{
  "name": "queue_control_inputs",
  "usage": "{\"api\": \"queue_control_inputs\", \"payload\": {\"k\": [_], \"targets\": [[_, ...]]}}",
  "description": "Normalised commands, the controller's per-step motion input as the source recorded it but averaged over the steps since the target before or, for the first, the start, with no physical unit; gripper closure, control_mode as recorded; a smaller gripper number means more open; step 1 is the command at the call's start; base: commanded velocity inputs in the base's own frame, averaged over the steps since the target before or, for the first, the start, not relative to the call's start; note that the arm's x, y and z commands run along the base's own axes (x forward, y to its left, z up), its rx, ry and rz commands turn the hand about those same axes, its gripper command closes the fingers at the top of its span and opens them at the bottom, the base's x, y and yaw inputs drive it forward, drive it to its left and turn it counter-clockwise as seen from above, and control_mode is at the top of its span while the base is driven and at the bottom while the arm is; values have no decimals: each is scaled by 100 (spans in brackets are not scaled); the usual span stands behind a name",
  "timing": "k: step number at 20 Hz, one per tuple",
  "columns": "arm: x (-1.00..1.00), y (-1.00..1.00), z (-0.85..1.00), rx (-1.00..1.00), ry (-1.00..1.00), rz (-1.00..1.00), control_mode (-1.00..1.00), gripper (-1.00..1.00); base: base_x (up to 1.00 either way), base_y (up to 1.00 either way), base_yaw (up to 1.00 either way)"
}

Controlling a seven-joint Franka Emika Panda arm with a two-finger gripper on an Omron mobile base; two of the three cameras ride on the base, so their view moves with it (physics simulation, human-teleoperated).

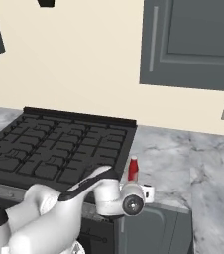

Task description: Take 2 condiments from the cabinet and move them on the counter near the stove.Make sure the condiments are lined up with each other, next to each other.

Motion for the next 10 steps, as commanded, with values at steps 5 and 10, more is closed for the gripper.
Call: {"api": "queue_control_inputs", "payload": {"k": [5, 10], "targets": [[-60, 0, 100, -4, 0, 0, -100, -100, 0, 0, 0], [-55, 1, 99, -5, 9, 0, -100, -100, 0, 0, 0]]}}
